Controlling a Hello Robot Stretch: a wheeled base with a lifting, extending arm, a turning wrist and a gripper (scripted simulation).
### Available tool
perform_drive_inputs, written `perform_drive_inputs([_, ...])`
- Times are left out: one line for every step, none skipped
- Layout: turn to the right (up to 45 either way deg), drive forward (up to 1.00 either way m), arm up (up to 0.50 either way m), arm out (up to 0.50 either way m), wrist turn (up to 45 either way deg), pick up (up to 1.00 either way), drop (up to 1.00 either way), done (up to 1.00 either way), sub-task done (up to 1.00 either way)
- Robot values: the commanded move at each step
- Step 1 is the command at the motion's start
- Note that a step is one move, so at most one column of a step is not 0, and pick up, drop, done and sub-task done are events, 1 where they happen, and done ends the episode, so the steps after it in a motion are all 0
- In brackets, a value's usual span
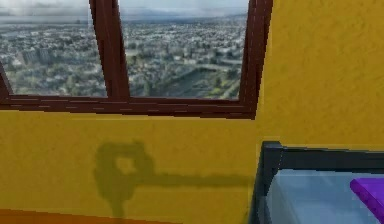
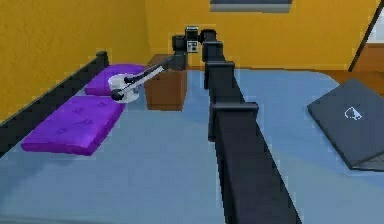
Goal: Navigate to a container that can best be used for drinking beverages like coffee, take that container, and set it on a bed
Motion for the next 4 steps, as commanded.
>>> perform_drive_inputs([0.0,0.0,0.0,0.0,45.0,0.0,0.0,0.0,0.0])
perform_drive_inputs([0.0,0.0,0.0,0.0,42.0,0.0,0.0,0.0,0.0])
perform_drive_inputs([0.0,0.0,-0.14,0.0,0.0,0.0,0.0,0.0,0.0])
perform_drive_inputs([0.0,0.0,-0.32,0.0,0.0,0.0,0.0,0.0,0.0])
